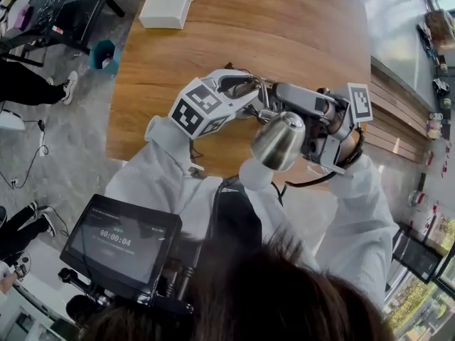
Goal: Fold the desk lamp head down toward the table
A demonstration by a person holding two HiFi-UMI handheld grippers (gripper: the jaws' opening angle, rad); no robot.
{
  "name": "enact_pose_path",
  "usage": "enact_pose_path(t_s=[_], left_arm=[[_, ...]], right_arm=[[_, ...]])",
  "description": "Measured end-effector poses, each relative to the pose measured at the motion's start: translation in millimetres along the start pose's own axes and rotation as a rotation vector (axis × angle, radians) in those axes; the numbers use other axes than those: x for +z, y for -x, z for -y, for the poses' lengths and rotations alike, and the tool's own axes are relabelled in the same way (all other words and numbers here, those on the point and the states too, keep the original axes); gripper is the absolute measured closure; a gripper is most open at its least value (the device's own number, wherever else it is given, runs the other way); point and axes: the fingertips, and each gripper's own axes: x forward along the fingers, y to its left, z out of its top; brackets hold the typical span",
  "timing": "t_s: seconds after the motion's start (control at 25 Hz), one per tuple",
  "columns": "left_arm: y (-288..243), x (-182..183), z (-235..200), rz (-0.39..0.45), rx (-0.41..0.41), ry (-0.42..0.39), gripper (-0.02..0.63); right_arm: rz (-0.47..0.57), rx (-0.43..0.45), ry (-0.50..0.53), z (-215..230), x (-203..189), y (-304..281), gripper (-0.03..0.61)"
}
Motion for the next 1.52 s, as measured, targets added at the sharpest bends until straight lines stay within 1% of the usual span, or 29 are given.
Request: enact_pose_path(t_s=[0.28,0.48,0.56,0.72,0.84,0.92,1.0,1.12,1.28,1.4,1.52], left_arm=[[-1,-4,0,-0.035,-0.014,0.025,0.476],[-1,-5,-2,-0.042,-0.031,0.035,0.476],[0,-5,-3,-0.039,-0.039,0.04,0.475],[3,-4,-3,-0.042,-0.072,0.046,0.471],[3,-3,-3,-0.047,-0.104,0.057,0.466],[3,-1,-2,-0.042,-0.122,0.07,0.463],[3,1,-1,-0.033,-0.139,0.086,0.46],[2,2,0,-0.038,-0.167,0.098,0.456],[-4,9,2,-0.054,-0.204,0.092,0.456],[-3,12,5,-0.062,-0.225,0.086,0.456],[-1,12,10,-0.072,-0.241,0.081,0.456]], right_arm=[[0.04,-0.014,0.006,0,-2,4,0.431],[0.003,-0.047,0.069,10,-18,3,0.455],[-0.008,-0.055,0.11,16,-26,2,0.466],[-0.046,-0.075,0.244,29,-43,3,0.476],[-0.106,-0.097,0.38,40,-54,5,0.476],[-0.168,-0.15,0.481,53,-62,7,0.483],[-0.223,-0.221,0.578,71,-69,11,0.498],[-0.281,-0.31,0.718,97,-72,19,0.515],[-0.359,-0.326,0.898,110,-67,28,0.515],[-0.432,-0.375,1.03,122,-66,30,0.518],[-0.482,-0.404,1.117,133,-66,33,0.526]])
